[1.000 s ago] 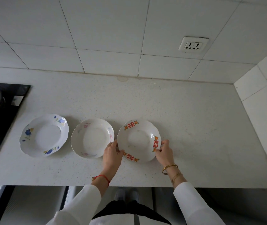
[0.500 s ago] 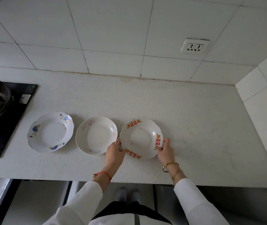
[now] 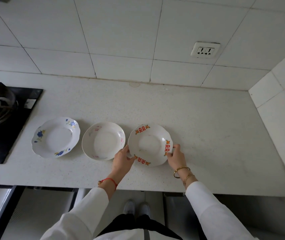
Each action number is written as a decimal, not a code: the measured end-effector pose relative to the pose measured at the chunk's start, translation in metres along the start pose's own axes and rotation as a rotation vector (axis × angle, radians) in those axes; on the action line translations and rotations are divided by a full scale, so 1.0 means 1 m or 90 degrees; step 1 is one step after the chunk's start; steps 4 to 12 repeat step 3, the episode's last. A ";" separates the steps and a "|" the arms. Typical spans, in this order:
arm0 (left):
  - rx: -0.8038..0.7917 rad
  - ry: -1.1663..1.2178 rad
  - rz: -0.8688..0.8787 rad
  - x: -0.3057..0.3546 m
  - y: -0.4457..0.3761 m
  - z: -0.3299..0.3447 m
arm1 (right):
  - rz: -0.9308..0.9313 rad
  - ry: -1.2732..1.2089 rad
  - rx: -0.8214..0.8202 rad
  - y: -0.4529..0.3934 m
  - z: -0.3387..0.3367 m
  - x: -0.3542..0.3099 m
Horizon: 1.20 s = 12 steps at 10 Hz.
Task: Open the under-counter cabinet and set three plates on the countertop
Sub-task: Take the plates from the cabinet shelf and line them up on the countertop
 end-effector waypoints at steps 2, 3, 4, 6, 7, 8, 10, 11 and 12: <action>0.025 -0.005 -0.007 -0.004 0.004 -0.009 | -0.004 0.038 0.008 0.004 -0.007 -0.006; 0.061 -0.014 0.009 -0.004 0.008 -0.017 | -0.031 0.148 0.028 0.009 -0.011 -0.014; 0.061 -0.014 0.009 -0.004 0.008 -0.017 | -0.031 0.148 0.028 0.009 -0.011 -0.014; 0.061 -0.014 0.009 -0.004 0.008 -0.017 | -0.031 0.148 0.028 0.009 -0.011 -0.014; 0.061 -0.014 0.009 -0.004 0.008 -0.017 | -0.031 0.148 0.028 0.009 -0.011 -0.014; 0.061 -0.014 0.009 -0.004 0.008 -0.017 | -0.031 0.148 0.028 0.009 -0.011 -0.014; 0.061 -0.014 0.009 -0.004 0.008 -0.017 | -0.031 0.148 0.028 0.009 -0.011 -0.014; 0.061 -0.014 0.009 -0.004 0.008 -0.017 | -0.031 0.148 0.028 0.009 -0.011 -0.014; 0.061 -0.014 0.009 -0.004 0.008 -0.017 | -0.031 0.148 0.028 0.009 -0.011 -0.014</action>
Point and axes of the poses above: each hand's wrist, its own y-axis away from the middle knuckle, its own z-axis out of the palm, x = y × z, the point moved 3 cm from there along -y, towards the middle knuckle, and after that the axes turned 9 degrees about -z, right-handed, at the moved point
